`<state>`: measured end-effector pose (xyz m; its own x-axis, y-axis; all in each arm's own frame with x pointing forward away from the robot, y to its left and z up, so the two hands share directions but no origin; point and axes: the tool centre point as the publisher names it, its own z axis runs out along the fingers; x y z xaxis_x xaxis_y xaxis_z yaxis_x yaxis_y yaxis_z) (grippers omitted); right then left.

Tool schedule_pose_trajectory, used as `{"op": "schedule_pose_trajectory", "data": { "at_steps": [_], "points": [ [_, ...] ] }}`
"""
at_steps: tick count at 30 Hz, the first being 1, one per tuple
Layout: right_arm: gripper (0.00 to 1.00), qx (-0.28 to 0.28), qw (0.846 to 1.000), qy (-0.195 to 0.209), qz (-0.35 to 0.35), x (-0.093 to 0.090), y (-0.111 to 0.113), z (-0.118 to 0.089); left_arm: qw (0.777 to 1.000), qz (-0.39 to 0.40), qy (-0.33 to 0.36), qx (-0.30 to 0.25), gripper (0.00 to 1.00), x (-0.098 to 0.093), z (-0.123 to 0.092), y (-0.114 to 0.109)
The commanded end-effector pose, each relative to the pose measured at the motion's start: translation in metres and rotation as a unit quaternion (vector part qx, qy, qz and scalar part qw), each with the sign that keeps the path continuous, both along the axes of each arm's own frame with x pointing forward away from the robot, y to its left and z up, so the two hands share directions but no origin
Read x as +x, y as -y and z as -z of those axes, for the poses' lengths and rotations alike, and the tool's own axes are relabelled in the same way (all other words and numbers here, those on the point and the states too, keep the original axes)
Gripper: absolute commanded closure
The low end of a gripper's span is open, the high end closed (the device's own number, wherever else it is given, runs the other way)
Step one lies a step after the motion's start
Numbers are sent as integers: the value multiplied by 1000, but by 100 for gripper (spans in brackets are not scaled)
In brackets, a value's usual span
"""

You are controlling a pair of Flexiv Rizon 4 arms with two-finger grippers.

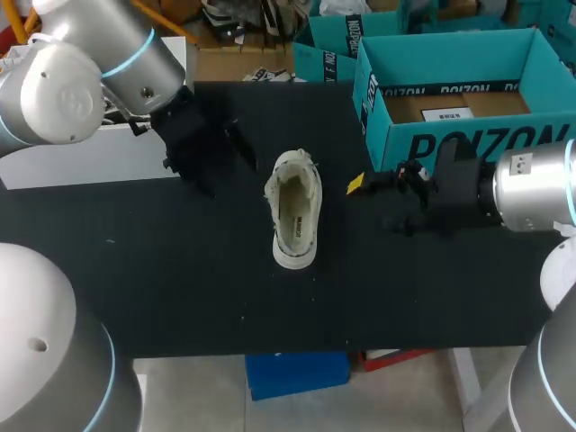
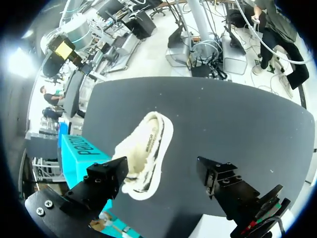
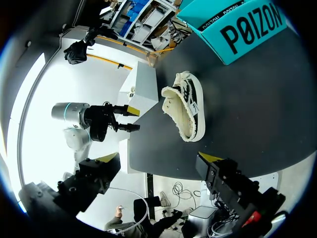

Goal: Take the shoe out of the shoebox, open the shoe tongue, remove and reinsert the insole, then place the shoe into the shoebox

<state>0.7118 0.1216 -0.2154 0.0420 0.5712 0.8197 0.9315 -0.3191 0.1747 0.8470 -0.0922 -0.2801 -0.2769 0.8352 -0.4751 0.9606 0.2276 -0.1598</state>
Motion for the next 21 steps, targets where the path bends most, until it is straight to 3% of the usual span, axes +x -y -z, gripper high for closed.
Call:
{"op": "schedule_pose_trajectory", "data": {
  "at_steps": [1,9,21],
  "points": [
    [0,0,1000,0,0,1,-1,0,999,-23,11,-35,100,4,6,2],
    [0,0,1000,0,0,1,-1,0,996,-64,9,-65,100,41,11,25],
    [0,0,1000,0,0,1,-1,0,995,-65,4,-74,100,91,26,73]
  ]
}}
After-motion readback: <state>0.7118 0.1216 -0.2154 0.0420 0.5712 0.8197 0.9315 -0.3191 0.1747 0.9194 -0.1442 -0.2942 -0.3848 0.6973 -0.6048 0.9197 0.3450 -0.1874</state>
